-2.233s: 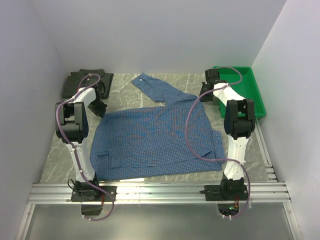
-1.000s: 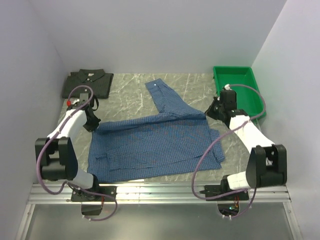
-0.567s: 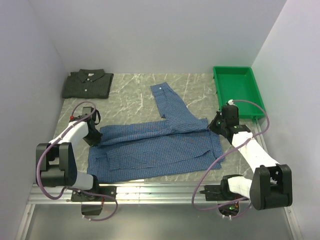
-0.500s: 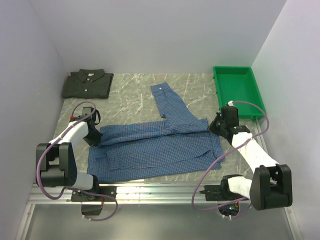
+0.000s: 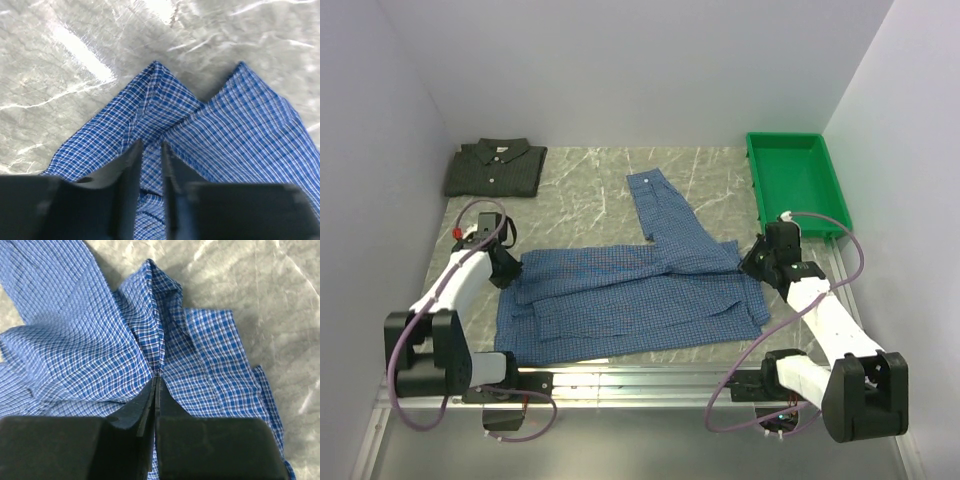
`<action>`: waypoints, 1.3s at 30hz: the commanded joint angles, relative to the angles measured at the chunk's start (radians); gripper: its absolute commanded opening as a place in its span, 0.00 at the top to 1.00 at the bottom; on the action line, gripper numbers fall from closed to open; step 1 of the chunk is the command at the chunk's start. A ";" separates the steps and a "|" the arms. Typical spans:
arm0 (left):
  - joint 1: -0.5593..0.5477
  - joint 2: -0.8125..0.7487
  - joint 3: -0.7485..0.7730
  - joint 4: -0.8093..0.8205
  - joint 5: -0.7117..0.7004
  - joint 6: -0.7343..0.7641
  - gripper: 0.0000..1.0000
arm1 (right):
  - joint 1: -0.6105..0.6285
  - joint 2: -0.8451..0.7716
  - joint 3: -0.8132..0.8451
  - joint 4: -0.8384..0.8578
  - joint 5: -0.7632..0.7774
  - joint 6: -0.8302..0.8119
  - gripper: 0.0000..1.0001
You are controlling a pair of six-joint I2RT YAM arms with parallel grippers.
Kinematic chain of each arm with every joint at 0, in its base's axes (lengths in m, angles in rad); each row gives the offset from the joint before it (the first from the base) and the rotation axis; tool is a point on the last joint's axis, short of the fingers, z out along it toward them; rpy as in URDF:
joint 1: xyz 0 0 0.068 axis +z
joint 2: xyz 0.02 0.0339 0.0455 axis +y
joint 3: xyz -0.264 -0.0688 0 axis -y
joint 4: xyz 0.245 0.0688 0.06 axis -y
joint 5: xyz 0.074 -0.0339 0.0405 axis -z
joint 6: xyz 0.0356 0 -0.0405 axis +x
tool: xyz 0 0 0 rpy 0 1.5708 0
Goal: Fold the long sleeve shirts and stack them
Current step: Fold the shirt
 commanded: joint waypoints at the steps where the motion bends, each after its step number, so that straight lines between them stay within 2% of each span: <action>1: 0.002 -0.076 -0.027 -0.011 0.022 0.000 0.69 | -0.007 -0.024 -0.009 -0.045 0.023 -0.003 0.87; 2: 0.002 -0.092 -0.034 -0.019 0.033 0.003 0.67 | -0.006 -0.039 -0.012 -0.049 0.013 -0.007 0.82; 3: 0.002 -0.111 -0.048 -0.028 0.042 0.006 0.59 | -0.001 -0.049 -0.012 -0.054 0.005 -0.012 0.76; 4: 0.002 -0.157 -0.054 -0.034 0.045 0.007 0.51 | 0.005 -0.062 -0.009 -0.058 -0.001 -0.023 0.63; 6: 0.002 -0.201 -0.048 -0.043 0.060 0.022 0.33 | 0.039 -0.093 0.006 -0.069 -0.003 -0.035 0.54; 7: 0.002 -0.235 -0.041 -0.042 0.082 0.028 0.29 | 0.057 -0.104 0.014 -0.071 0.000 -0.050 0.48; 9: 0.004 -0.251 -0.015 -0.022 0.111 0.042 0.24 | 0.118 -0.124 0.043 -0.052 0.014 -0.069 0.43; 12: 0.002 -0.217 0.022 0.013 0.145 0.052 0.23 | 0.216 -0.090 0.097 -0.014 0.013 -0.104 0.40; 15: 0.001 -0.119 0.059 0.030 0.176 0.077 0.24 | 0.294 -0.007 0.152 0.017 0.011 -0.113 0.40; 19: -0.002 0.011 0.093 0.035 0.167 0.096 0.26 | 0.355 0.082 0.187 0.043 0.019 -0.107 0.40; 22: -0.002 0.044 0.082 0.059 0.147 0.094 0.31 | 0.387 0.123 0.194 0.055 0.031 -0.110 0.40; 33: -0.002 0.143 0.032 0.112 0.136 0.086 0.39 | 0.390 0.132 0.128 0.081 0.060 -0.109 0.41; 39: -0.001 0.194 0.038 0.109 0.137 0.099 0.39 | 0.390 0.132 0.112 0.089 0.056 -0.106 0.42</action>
